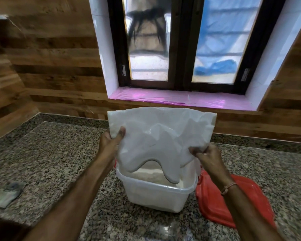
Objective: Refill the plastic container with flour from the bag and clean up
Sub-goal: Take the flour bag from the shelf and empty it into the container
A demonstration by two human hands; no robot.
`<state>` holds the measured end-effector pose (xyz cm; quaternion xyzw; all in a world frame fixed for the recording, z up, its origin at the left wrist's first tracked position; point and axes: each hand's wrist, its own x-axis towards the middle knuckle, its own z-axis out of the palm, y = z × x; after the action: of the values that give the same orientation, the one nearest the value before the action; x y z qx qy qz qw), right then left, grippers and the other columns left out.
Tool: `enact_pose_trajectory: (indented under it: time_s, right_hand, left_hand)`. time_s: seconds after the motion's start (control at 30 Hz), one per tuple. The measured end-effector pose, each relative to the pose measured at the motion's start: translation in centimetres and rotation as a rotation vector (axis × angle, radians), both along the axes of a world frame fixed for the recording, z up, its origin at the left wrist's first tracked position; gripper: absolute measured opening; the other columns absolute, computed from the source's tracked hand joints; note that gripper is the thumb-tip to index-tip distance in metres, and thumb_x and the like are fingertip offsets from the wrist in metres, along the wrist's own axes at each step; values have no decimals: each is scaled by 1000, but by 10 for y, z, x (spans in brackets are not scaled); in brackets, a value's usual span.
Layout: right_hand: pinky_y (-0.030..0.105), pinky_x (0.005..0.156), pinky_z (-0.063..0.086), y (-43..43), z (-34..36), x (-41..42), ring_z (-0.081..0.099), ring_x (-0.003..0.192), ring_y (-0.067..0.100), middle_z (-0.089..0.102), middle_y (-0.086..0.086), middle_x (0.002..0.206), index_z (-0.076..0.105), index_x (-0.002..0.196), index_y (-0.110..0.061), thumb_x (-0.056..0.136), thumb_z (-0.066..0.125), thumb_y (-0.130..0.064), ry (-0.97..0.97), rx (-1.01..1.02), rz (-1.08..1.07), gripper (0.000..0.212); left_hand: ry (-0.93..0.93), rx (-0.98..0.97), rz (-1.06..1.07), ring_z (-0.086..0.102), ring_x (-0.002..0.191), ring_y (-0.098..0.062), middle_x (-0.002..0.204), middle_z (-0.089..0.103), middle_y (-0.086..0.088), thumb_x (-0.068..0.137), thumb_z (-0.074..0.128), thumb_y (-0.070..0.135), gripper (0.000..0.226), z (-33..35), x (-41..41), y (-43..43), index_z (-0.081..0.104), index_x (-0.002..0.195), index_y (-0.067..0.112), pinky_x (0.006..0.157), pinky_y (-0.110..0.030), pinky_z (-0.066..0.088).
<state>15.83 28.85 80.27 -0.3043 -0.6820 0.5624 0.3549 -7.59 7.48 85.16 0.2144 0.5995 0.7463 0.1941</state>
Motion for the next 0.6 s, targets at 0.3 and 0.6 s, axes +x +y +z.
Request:
enact_pose_trajectory:
  time_s: [0.3,0.6]
  right_hand:
    - [19,70,58,0,26,-8,75,85,6,81,-5,91,75,98,-15,89,73,-5,238,-121,8,13]
    - [45,85,61,-1,7,-11,73,101,30,77,8,105,73,105,-17,92,72,-9,31,15,-106,15]
  left_hand:
    - [212,-333,-16,77,90,-26,93,80,-4,91,75,12,4,-43,-6,-12,76,95,13,83,-52,62]
    - [100,-108,30,76,91,-24,104,78,-7,101,60,9,14,-24,-21,6,68,109,17,78,-43,64]
